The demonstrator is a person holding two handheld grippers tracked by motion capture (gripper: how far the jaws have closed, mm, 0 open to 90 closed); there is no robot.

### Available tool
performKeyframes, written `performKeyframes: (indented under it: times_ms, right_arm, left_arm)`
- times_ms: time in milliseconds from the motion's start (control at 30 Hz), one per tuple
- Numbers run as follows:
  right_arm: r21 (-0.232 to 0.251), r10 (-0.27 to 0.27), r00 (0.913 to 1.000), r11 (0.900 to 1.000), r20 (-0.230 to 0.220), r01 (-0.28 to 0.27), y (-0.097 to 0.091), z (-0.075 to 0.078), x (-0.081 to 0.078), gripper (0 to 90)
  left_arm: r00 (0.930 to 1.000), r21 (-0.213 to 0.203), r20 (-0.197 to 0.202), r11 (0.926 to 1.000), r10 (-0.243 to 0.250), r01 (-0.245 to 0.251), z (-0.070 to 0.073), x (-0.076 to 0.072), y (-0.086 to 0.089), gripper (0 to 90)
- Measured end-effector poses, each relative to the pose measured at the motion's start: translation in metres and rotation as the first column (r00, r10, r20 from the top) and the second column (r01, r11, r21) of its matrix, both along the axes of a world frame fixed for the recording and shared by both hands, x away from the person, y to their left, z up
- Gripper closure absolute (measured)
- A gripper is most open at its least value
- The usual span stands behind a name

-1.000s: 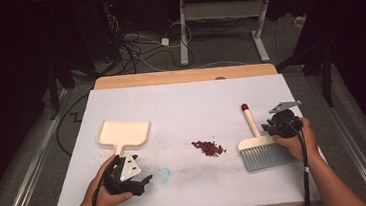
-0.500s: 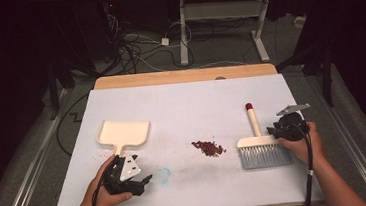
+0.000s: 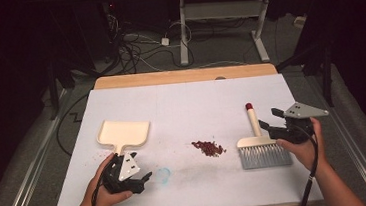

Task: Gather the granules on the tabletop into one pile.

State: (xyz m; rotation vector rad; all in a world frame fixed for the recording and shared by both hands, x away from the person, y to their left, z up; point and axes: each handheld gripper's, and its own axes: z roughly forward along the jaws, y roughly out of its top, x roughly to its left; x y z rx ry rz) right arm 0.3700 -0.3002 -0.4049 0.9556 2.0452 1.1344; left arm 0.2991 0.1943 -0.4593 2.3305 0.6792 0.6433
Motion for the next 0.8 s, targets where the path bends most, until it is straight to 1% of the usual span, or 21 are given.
performKeyframes:
  times_ms: [33, 100, 167, 200, 267, 333, 367, 400, 433, 500, 600, 700, 733, 800]
  right_arm:
    - [0.016, 0.000, 0.9999, 0.9999, 0.017, -0.001, 0.002, 0.002, -0.005, 29.6]
    - [0.050, 0.016, 0.9990, 0.9986, 0.042, -0.018, 0.006, 0.005, -0.014, 26.6]
    - [0.060, 0.028, 0.9974, 0.9977, 0.066, -0.032, 0.010, 0.006, -0.024, 23.7]
    - [0.054, 0.033, 0.9964, 0.9979, 0.078, -0.037, 0.012, 0.006, -0.028, 23.1]
    - [0.046, 0.038, 0.9935, 0.9980, 0.108, -0.043, 0.017, 0.003, -0.038, 21.5]
    - [0.014, 0.046, 0.9863, 0.9987, 0.158, -0.049, 0.021, -0.001, -0.048, 20.8]
    - [0.003, 0.058, 0.9830, 0.9982, 0.174, -0.060, 0.024, -0.003, -0.052, 20.0]
    - [-0.012, 0.069, 0.9819, 0.9976, 0.176, -0.068, 0.026, -0.005, -0.055, 19.0]
    - [-0.020, 0.070, 0.9813, 0.9975, 0.179, -0.068, 0.028, -0.007, -0.058, 18.6]
    - [-0.013, 0.087, 0.9803, 0.9962, 0.177, -0.086, 0.030, -0.011, -0.063, 18.4]
    - [-0.020, 0.106, 0.9815, 0.9944, 0.159, -0.104, 0.035, -0.017, -0.067, 17.8]
    - [-0.030, 0.116, 0.9827, 0.9932, 0.144, -0.113, 0.039, -0.023, -0.070, 17.6]
    - [-0.041, 0.122, 0.9830, 0.9922, 0.137, -0.117, 0.041, -0.025, -0.070, 17.6]
    - [-0.063, 0.126, 0.9820, 0.9910, 0.141, -0.118, 0.044, -0.028, -0.071, 17.6]
  left_arm:
    - [1.0000, -0.003, -0.005, 1.0000, 0.003, -0.003, 0.000, 0.000, 0.000, 20.1]
    - [1.0000, -0.013, 0.003, 0.9999, 0.009, -0.009, 0.001, 0.000, 0.001, 19.9]
    - [0.9998, -0.016, 0.010, 0.9997, 0.017, -0.017, 0.002, 0.001, 0.001, 19.4]
    - [0.9998, -0.020, 0.011, 0.9997, 0.018, -0.017, 0.002, 0.001, 0.001, 19.1]
    - [0.9994, -0.011, 0.026, 0.9997, 0.023, -0.023, 0.003, 0.000, 0.001, 18.6]
    - [0.9990, -0.003, 0.034, 0.9996, 0.027, -0.027, 0.003, -0.001, 0.000, 18.1]
    - [0.9988, 0.003, 0.039, 0.9996, 0.028, -0.028, 0.002, -0.002, 0.000, 17.4]
    - [0.9985, 0.009, 0.045, 0.9995, 0.029, -0.030, 0.003, -0.003, 0.000, 17.1]
    - [0.9983, 0.006, 0.049, 0.9995, 0.032, -0.032, 0.003, -0.003, 0.000, 16.9]
    - [0.9978, -0.005, 0.058, 0.9994, 0.033, -0.033, 0.004, -0.004, 0.001, 16.4]
    - [0.9970, -0.026, 0.066, 0.9989, 0.040, -0.038, 0.005, -0.003, 0.001, 16.3]
    - [0.9966, -0.026, 0.071, 0.9988, 0.043, -0.041, 0.004, -0.001, 0.001, 16.3]
    - [0.9967, -0.028, 0.070, 0.9988, 0.042, -0.040, 0.004, 0.000, 0.001, 16.3]
    - [0.9967, -0.020, 0.071, 0.9991, 0.039, -0.038, 0.003, 0.000, 0.000, 16.3]
